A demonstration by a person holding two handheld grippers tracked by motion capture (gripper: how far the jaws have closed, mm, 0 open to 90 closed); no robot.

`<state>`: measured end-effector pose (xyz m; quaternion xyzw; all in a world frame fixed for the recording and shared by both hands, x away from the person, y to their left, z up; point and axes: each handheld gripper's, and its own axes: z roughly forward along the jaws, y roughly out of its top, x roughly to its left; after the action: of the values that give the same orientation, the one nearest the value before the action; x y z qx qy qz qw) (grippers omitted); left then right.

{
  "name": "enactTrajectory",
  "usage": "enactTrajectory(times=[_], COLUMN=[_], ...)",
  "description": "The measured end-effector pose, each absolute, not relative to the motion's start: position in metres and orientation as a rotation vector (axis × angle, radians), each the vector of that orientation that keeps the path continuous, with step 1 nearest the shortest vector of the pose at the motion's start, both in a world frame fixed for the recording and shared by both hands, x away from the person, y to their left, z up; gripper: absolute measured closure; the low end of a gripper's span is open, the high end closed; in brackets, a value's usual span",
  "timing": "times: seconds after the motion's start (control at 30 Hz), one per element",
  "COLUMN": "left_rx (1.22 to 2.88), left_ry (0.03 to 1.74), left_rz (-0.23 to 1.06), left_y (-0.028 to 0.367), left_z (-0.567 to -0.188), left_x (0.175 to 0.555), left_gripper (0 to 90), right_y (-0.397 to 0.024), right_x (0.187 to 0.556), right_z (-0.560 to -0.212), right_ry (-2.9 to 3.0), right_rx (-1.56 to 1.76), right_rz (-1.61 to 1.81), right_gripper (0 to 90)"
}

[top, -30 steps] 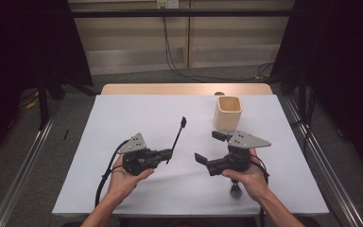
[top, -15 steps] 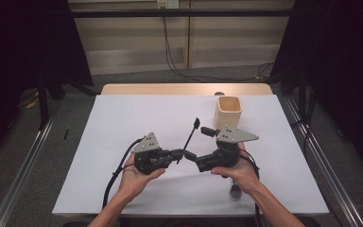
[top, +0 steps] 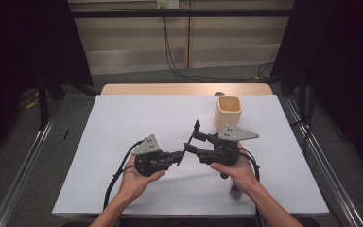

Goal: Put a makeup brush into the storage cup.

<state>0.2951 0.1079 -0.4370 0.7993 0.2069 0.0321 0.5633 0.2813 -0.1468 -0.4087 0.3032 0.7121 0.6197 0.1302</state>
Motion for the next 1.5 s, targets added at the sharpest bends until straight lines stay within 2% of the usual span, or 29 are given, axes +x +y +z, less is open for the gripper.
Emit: enactTrajectory(times=[0.13, 0.57, 1.23, 1.5], left_rx=[1.89, 1.901, 1.884, 1.863], left_ry=[0.48, 0.478, 0.478, 0.499], left_rz=[0.074, 0.059, 0.109, 0.121], left_y=[0.1057, 0.1037, 0.102, 0.1049], left_z=[-0.4389, -0.4433, -0.442, -0.4422], left_x=[0.2947, 0.2949, 0.2894, 0.2894], left_gripper=[85.9, 86.0, 84.7, 74.9], right_y=[-0.1458, -0.1481, -0.1457, -0.1489], right_x=[0.2821, 0.2844, 0.2831, 0.2831], right_z=[-0.4117, -0.4132, -0.4106, -0.4086], right_ry=[2.09, 2.1, 2.105, 2.095], right_rx=[0.879, 0.907, 0.893, 0.88], right_rz=[1.808, 1.825, 1.903, 1.905], right_gripper=[59.6, 80.5, 86.6, 86.6])
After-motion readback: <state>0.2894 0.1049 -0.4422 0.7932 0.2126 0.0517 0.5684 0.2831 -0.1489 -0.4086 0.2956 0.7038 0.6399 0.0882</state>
